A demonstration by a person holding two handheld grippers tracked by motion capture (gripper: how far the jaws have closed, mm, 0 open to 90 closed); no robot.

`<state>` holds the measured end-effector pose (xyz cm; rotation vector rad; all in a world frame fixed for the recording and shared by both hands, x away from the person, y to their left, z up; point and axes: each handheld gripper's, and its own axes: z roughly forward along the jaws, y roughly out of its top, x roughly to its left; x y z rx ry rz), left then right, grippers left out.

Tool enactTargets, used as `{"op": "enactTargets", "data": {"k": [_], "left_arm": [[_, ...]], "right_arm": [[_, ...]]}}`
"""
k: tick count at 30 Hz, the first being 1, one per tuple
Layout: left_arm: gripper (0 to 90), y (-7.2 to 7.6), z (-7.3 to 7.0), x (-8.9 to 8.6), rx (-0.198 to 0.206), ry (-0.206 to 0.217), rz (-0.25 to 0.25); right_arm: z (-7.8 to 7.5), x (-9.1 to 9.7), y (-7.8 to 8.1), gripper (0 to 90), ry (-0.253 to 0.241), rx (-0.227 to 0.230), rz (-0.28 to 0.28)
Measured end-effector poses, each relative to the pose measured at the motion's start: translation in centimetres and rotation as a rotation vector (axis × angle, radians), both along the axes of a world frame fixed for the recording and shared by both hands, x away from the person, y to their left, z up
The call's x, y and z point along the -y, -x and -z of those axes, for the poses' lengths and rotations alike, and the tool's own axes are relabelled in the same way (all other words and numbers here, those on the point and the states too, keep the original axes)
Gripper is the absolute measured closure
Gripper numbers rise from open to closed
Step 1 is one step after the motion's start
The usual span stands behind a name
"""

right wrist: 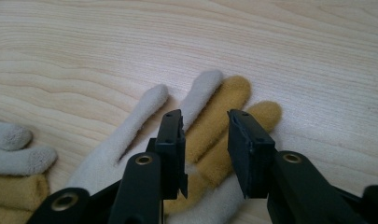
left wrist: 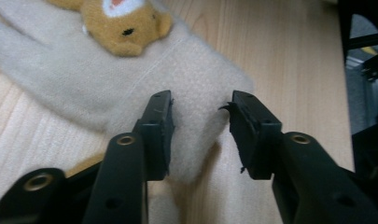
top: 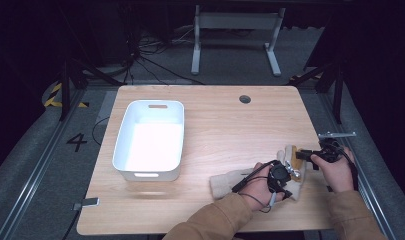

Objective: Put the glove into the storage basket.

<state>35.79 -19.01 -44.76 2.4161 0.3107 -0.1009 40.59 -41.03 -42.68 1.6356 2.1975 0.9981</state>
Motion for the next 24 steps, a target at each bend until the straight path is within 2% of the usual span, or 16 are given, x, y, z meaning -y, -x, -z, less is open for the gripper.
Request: {"op": "enactTargets", "data": {"k": [1,4,7,13,17,20,21,24], "left_arm": [[69.3,0.0,0.0,0.0,0.016,-0.006,-0.007],[76.9,-0.1,0.1,0.0,0.029,-0.011,-0.009],[80.9,-0.1,0.1,-0.1,0.045,-0.016,-0.005],[84.2,0.0,-0.1,-0.1,0.051,-0.032,-0.004],[85.2,-0.2,-0.2,-0.2,0.046,-0.029,-0.001],[85.4,-0.2,-0.2,-0.2,0.046,-0.03,-0.002],[85.4,-0.1,-0.2,-0.2,0.049,-0.035,0.0],[85.4,-0.1,-0.3,-0.3,0.046,-0.037,0.001]], "right_arm": [[0.0,0.0,0.0,66.6,0.0,0.001,-0.001],[0.0,0.0,0.0,66.8,0.0,0.0,0.0],[0.0,0.1,0.0,67.2,-0.002,0.001,0.004],[0.0,0.3,-0.2,67.4,0.011,0.013,-0.008],[0.2,0.3,-0.7,64.4,0.029,0.03,-0.016],[0.9,0.5,-1.5,58.7,0.055,0.055,-0.006],[1.3,0.5,-1.9,59.2,0.08,0.042,0.009],[1.6,0.5,-2.1,59.4,0.098,0.038,0.012]]}}
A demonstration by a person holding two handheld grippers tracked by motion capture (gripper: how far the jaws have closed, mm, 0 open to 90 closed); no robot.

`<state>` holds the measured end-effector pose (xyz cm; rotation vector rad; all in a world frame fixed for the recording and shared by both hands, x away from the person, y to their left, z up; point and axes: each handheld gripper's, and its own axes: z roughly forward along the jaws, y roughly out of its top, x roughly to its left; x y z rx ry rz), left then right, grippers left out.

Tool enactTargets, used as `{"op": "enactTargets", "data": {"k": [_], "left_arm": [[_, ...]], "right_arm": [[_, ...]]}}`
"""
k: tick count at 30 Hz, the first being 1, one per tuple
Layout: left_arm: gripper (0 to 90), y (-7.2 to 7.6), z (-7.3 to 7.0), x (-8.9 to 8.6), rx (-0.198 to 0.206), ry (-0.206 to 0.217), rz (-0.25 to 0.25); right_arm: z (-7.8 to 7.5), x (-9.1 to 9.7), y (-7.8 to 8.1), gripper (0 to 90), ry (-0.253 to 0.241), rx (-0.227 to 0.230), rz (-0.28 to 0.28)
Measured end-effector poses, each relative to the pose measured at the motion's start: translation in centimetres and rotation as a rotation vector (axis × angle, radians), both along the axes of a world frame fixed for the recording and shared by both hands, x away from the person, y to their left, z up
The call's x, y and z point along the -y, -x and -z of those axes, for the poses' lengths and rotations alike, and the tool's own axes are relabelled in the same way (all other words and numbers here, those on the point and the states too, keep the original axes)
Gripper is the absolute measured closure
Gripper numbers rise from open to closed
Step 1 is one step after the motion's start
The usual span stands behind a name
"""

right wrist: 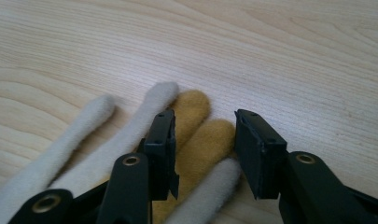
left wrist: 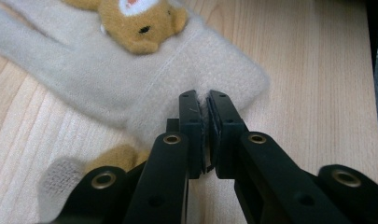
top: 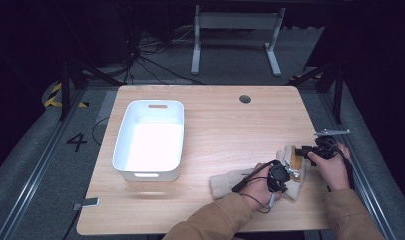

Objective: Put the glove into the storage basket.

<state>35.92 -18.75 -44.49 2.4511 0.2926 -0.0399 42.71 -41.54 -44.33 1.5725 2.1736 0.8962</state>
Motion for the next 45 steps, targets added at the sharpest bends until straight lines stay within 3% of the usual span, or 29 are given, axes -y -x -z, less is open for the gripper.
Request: {"op": "enactTargets", "data": {"k": [5,10,11,12,13,16,18,26,32,40,45], "left_arm": [[85.4,0.1,-0.1,-0.1,-0.003,-0.006,0.001],[85.5,0.0,0.0,-0.2,-0.003,-0.004,0.004],[85.5,0.0,0.0,-0.2,-0.003,-0.001,0.009],[85.5,0.0,0.0,-0.2,-0.003,-0.001,0.009],[85.5,0.0,0.0,-0.2,-0.004,0.0,0.009],[85.6,0.1,-0.1,-0.3,-0.006,-0.001,0.008],[85.8,0.1,-0.2,-0.3,0.005,0.0,0.013],[86.1,0.2,-1.6,-1.4,0.037,0.024,-0.004],[86.2,0.0,-3.5,-3.5,0.073,0.054,-0.035],[86.2,0.0,-5.1,-6.3,0.119,0.089,-0.069],[86.0,-0.6,-6.3,-9.1,0.14,0.104,-0.097]], "right_arm": [[-0.2,-0.2,-0.4,58.2,-0.024,0.016,-0.01],[0.2,-0.6,-1.0,60.5,-0.011,0.006,-0.025],[0.4,-0.7,-1.2,67.5,-0.012,0.002,-0.043],[0.4,-0.7,-1.2,67.5,-0.012,0.002,-0.043],[0.3,-0.7,-1.2,79.3,-0.017,-0.015,-0.062],[0.2,-0.8,-1.2,84.8,-0.012,-0.019,-0.083],[-0.1,-0.8,-1.0,86.7,0.009,-0.012,-0.089],[-2.4,0.2,0.7,87.4,-0.04,0.048,-0.064],[-4.9,-0.2,2.2,87.5,-0.037,0.11,-0.06],[-6.2,-0.8,3.4,87.5,-0.048,0.147,-0.076],[-6.9,-1.8,4.2,87.5,-0.072,0.159,-0.102]]}}
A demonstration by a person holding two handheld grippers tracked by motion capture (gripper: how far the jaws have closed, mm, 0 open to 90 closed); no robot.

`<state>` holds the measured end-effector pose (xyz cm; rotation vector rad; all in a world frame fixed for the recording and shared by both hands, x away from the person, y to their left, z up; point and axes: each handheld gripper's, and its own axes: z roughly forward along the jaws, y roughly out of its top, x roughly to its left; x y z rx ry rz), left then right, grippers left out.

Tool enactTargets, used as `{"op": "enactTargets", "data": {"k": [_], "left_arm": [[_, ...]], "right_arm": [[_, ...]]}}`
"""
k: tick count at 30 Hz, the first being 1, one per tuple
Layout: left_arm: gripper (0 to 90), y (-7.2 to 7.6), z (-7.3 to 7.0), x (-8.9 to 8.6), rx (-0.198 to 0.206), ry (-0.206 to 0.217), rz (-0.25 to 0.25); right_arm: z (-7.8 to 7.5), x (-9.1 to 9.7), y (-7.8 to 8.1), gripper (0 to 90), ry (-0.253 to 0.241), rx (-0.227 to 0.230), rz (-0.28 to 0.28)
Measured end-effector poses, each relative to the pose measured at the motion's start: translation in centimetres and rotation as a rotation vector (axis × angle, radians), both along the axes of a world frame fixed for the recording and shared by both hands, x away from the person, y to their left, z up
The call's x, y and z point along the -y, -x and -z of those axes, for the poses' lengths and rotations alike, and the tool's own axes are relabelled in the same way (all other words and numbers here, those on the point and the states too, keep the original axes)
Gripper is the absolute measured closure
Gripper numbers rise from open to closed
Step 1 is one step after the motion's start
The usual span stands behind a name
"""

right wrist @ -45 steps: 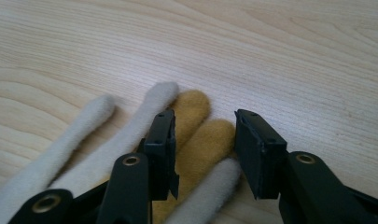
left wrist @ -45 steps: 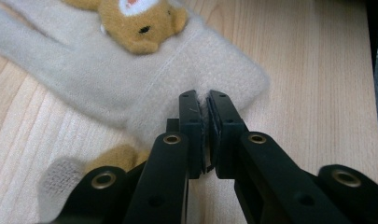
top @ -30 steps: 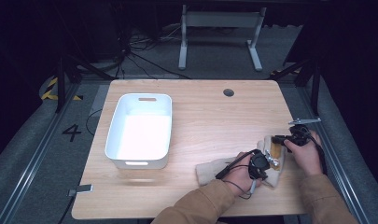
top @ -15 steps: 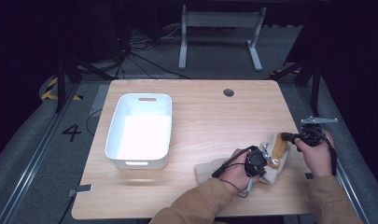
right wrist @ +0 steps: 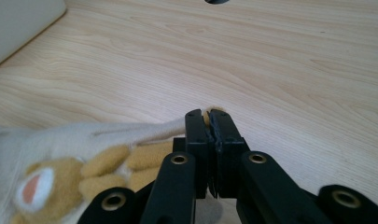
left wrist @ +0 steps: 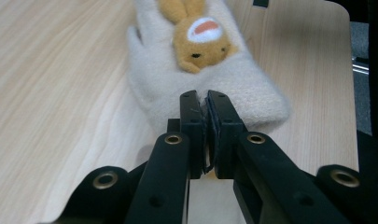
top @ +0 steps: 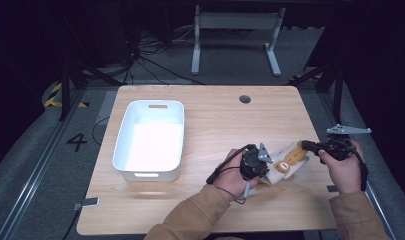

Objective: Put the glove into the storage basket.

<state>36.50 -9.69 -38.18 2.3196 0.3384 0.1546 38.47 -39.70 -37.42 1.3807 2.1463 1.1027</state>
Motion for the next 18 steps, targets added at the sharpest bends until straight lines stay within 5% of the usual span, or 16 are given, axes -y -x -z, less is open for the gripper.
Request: {"op": "enactTargets", "data": {"k": [8,18], "left_arm": [[86.0,-0.3,-0.6,-3.9,0.033,0.0,-0.037],[85.8,-0.7,-0.8,-7.9,0.065,-0.014,-0.02]], "right_arm": [[-0.4,-2.1,0.8,87.5,-0.013,0.02,-0.059],[0.3,-5.8,2.0,87.5,0.005,0.038,-0.16]]}}
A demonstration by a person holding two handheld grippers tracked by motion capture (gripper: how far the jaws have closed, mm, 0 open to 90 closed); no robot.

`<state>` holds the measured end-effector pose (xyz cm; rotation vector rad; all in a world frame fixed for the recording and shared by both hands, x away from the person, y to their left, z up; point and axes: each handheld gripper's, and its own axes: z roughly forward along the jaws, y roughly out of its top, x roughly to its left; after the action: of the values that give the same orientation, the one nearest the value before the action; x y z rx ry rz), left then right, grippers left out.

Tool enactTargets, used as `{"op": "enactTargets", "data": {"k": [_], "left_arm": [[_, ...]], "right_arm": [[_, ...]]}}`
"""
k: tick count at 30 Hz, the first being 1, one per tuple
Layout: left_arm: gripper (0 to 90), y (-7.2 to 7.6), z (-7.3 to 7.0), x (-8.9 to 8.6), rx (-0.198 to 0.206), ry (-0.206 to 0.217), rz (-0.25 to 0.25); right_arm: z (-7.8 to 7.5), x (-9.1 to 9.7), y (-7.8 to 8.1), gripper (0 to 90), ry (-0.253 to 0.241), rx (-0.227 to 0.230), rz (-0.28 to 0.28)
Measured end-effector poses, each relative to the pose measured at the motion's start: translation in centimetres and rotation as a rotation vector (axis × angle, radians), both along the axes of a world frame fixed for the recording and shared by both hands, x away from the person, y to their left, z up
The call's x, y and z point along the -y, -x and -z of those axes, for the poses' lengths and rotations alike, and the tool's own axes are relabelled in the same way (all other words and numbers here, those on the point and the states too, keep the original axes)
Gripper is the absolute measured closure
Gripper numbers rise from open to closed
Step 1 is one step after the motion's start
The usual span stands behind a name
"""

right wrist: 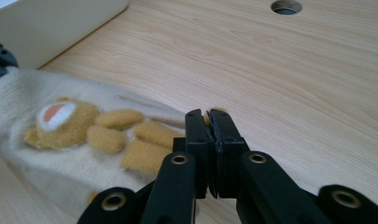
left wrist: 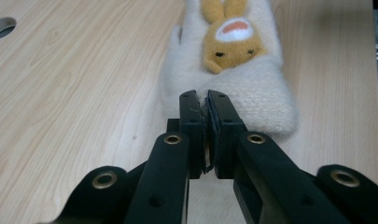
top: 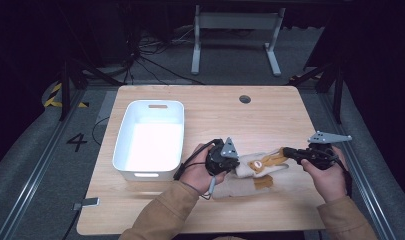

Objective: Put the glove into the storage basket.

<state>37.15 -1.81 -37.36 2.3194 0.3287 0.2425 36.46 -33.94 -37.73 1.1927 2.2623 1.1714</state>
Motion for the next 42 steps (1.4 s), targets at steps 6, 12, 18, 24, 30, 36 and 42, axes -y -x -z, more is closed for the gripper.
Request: {"op": "enactTargets", "data": {"k": [6,12,18,24,30,36,42], "left_arm": [[85.8,0.4,0.5,-1.4,0.004,-0.035,0.019],[85.7,0.7,1.0,-2.9,0.0,-0.053,0.037],[85.4,0.2,1.9,-3.6,-0.031,-0.068,0.024],[85.4,0.2,2.9,-3.8,-0.057,-0.106,0.046],[85.4,0.5,3.0,-4.0,-0.042,-0.11,0.07],[84.6,0.1,3.7,-3.6,-0.015,-0.132,0.088],[75.1,-0.5,4.4,-3.9,-0.072,-0.153,0.032]], "right_arm": [[1.1,-1.5,0.2,87.5,0.024,-0.026,-0.038],[1.6,-2.6,1.0,87.5,0.012,-0.044,-0.074],[2.5,-3.4,1.5,87.5,0.021,-0.071,-0.074],[3.3,-4.0,1.9,87.3,0.025,-0.108,-0.085],[3.4,-4.3,1.9,87.4,0.031,-0.096,-0.09],[3.3,-4.1,2.3,87.5,0.037,-0.091,-0.086],[4.0,-4.2,3.2,87.4,0.046,-0.136,-0.082]]}}
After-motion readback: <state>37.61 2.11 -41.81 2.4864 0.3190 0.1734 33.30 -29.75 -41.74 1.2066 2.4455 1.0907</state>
